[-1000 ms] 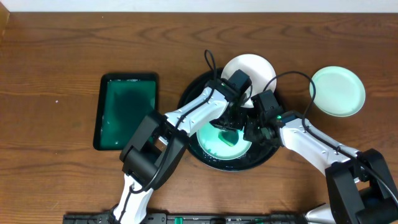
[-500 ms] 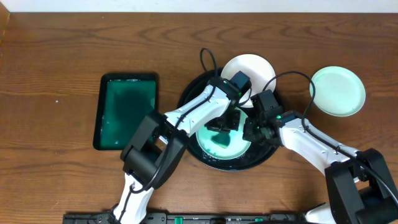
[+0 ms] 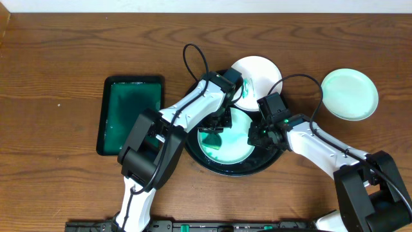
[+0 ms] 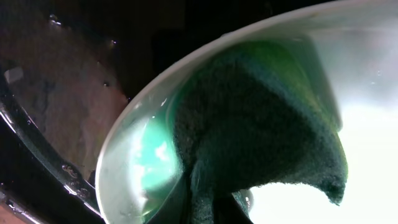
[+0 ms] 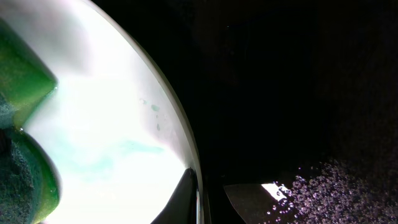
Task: Clean dirty plates on tray and stack at the side
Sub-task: 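Scrub the tilted lower plate with the sponge in the left gripper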
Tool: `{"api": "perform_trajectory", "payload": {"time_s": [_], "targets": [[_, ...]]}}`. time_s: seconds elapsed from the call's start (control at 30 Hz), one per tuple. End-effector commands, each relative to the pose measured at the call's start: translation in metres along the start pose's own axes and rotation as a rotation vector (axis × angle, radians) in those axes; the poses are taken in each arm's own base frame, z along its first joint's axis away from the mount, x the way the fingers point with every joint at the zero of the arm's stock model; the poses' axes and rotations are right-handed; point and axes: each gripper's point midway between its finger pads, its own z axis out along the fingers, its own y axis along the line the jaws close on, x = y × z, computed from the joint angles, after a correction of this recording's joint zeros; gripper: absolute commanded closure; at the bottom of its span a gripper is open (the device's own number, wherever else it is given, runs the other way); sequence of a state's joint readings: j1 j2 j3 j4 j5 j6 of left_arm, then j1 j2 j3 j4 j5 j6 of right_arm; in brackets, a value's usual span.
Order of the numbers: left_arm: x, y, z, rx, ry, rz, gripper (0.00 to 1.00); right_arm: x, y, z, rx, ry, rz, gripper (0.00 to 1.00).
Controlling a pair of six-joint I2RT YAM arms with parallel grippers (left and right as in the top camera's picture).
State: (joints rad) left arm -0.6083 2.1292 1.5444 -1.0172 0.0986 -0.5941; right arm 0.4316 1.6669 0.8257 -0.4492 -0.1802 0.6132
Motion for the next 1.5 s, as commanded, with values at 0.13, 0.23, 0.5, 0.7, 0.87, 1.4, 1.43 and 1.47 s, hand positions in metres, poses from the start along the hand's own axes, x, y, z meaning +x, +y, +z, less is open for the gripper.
{"api": "perform_trajectory", "payload": {"time_s": [0.13, 0.23, 0.5, 0.7, 0.87, 1.4, 1.43, 1.47], "targets": [[0.008, -0.002, 0.038, 0.109, 0.135, 0.073, 0.93, 0.02, -0.017, 0.017, 0.064, 0.069, 0.004, 0.99], [0.017, -0.051, 0.024, 0.396, 0.198, 0.158, 0.93, 0.02, -0.017, 0.017, 0.065, 0.07, 0.004, 0.99], [0.026, -0.102, -0.011, 0.748, 0.254, 0.252, 0.93, 0.021, -0.017, 0.017, 0.064, 0.071, 0.004, 0.99], [0.037, -0.096, -0.002, 0.723, 0.293, 0.238, 0.93, 0.021, -0.017, 0.017, 0.064, 0.071, 0.004, 0.99], [0.052, -0.082, 0.021, 0.682, 0.33, 0.224, 0.93, 0.021, -0.017, 0.017, 0.064, 0.071, 0.004, 0.99], [0.025, 0.075, 0.082, -0.079, 0.173, -0.013, 0.93, 0.023, -0.017, 0.016, 0.065, 0.079, 0.006, 0.99], [0.023, 0.085, 0.082, -0.123, 0.162, -0.029, 0.93, 0.022, -0.017, 0.016, 0.065, 0.079, 0.006, 0.99], [0.02, 0.097, 0.081, -0.174, 0.149, -0.05, 0.93, 0.023, -0.017, 0.016, 0.065, 0.079, 0.006, 0.99]]}}
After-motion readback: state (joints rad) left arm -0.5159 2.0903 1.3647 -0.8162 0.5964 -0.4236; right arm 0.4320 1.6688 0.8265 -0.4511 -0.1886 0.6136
